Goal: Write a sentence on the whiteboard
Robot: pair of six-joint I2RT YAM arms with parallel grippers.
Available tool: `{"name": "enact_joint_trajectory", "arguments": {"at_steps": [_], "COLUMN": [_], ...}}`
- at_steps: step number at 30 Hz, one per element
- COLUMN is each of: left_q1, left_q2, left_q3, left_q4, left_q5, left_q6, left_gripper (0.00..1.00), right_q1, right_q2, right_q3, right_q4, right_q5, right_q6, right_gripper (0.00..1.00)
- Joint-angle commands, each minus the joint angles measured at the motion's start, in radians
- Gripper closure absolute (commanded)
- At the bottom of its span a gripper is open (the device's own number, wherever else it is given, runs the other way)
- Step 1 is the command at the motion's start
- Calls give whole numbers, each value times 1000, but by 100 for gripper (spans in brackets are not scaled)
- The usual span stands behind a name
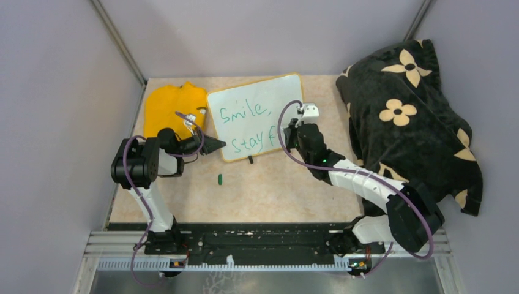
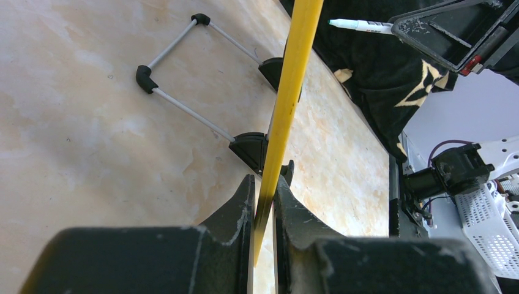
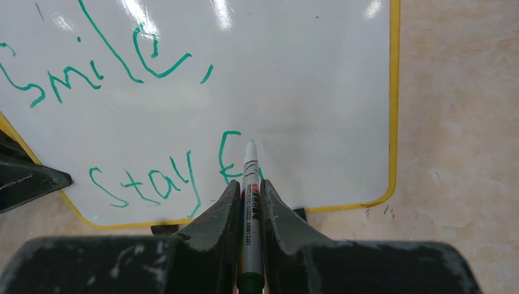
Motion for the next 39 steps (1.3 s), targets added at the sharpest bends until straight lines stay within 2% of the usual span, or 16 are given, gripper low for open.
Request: {"name": "enact_joint_trajectory", "arguments": {"at_steps": [1, 39], "left_q1": [-3, -3], "left_q2": [28, 28], "left_q3": [9, 12], "left_q4": [-60, -66], "left_q5": [-31, -30], "left_q6": [15, 14], "left_gripper": [100, 100], "right_q1": [-13, -21], "right_q2": [3, 63], "right_q3": [-6, -39], "right_q4": [27, 30], "right_q5": [24, 35], "right_q6": [4, 27], "right_gripper": [100, 100]}}
